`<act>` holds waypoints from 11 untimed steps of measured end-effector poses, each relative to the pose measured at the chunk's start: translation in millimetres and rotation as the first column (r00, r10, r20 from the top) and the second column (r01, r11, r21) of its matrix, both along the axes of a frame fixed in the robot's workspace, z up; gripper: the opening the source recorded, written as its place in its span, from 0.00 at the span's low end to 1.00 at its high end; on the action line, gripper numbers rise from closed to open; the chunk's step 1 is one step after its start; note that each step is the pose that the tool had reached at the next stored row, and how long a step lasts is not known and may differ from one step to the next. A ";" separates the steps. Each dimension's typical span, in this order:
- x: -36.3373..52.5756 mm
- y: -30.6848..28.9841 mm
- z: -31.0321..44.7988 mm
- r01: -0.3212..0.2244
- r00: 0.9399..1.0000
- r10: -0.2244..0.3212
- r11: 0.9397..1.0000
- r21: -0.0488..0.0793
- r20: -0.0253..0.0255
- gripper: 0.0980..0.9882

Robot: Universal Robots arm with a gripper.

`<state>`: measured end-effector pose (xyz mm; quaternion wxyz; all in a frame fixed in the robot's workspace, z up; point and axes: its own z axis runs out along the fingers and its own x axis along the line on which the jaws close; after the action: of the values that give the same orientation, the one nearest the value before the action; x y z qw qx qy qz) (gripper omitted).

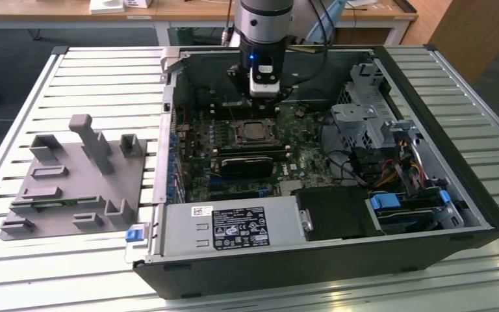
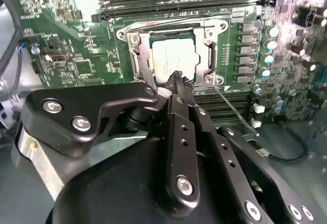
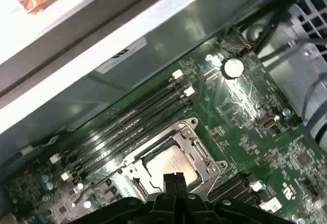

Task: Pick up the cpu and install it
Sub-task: 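Install the first cpu locking lever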

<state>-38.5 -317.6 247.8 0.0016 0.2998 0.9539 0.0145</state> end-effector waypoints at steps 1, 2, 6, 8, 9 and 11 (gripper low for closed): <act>0.0 0.0 0.0 -0.046 0.999 0.046 0.999 0.000 0.000 0.01; 0.0 0.0 0.0 -0.061 0.998 0.061 0.998 0.000 0.000 0.01; 0.0 0.0 -0.1 -0.132 0.991 0.132 0.991 0.000 0.000 0.01; 0.0 0.0 -0.2 -0.168 0.986 0.168 0.986 0.000 0.000 0.01; 0.0 0.0 -0.2 -0.186 0.983 0.186 0.983 0.000 0.000 0.01; 0.0 0.0 -0.3 -0.222 0.975 0.222 0.975 0.000 0.000 0.01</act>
<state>-38.6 -317.6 247.5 0.0000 0.1912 0.9814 0.0145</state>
